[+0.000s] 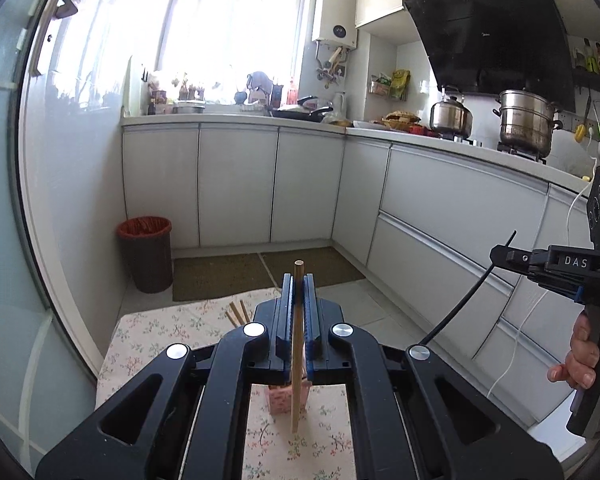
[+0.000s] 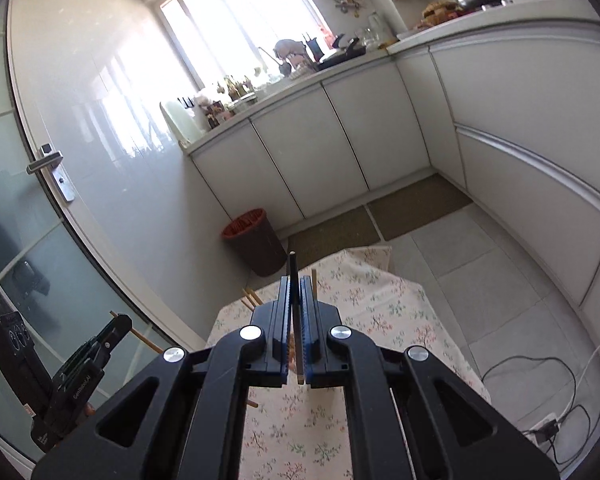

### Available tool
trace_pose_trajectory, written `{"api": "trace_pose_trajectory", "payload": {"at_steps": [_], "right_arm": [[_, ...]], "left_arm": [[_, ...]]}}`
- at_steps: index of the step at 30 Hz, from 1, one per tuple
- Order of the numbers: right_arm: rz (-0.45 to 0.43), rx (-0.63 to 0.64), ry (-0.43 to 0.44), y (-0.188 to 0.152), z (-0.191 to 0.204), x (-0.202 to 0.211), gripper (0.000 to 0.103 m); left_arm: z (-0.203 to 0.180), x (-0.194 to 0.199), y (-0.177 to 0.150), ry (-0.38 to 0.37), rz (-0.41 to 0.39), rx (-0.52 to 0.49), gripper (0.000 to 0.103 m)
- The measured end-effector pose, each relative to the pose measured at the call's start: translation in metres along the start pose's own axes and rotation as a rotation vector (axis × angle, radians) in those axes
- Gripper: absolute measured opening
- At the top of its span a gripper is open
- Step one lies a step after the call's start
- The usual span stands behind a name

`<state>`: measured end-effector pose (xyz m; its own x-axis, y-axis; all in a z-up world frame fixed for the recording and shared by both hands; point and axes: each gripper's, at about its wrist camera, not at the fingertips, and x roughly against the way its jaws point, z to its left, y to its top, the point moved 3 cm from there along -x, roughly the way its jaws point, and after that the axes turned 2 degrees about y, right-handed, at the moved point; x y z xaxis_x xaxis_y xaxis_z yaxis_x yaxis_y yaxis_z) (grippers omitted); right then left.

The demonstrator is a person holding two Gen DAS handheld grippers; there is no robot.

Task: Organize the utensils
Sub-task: 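Carry both chopsticks over the pink holder and release them inside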

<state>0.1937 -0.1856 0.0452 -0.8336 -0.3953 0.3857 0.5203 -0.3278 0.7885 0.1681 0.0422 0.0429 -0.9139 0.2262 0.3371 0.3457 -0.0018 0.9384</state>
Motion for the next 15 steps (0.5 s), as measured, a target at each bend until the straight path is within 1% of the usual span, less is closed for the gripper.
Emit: {"api": "trace_pose_trajectory", "payload": {"at_steps": [3, 6, 11, 15], "right_arm": [[-0.04, 0.021, 0.005, 0.023, 0.01, -0.012, 0.005], [-0.04, 0.024, 0.006, 0.034, 0.012, -0.034, 0.005], [-0.018, 0.033, -0.009, 0.036, 0.008, -0.074, 0.005], [0.016, 0.055, -0.023, 0.027, 0.003, -0.108, 0.005]], "left_arm": [[-0.004, -0.01, 0.015, 0.005, -0.033, -0.005, 0.004], [-0.004, -0.03, 0.022, 0.006, -0.038, 0.006, 0.004], [0.003, -0.068, 0.013, 0.03, -0.01, 0.024, 0.004], [0.012, -0.103, -0.004, 0.032, 0.037, 0.053, 0.004]]}}
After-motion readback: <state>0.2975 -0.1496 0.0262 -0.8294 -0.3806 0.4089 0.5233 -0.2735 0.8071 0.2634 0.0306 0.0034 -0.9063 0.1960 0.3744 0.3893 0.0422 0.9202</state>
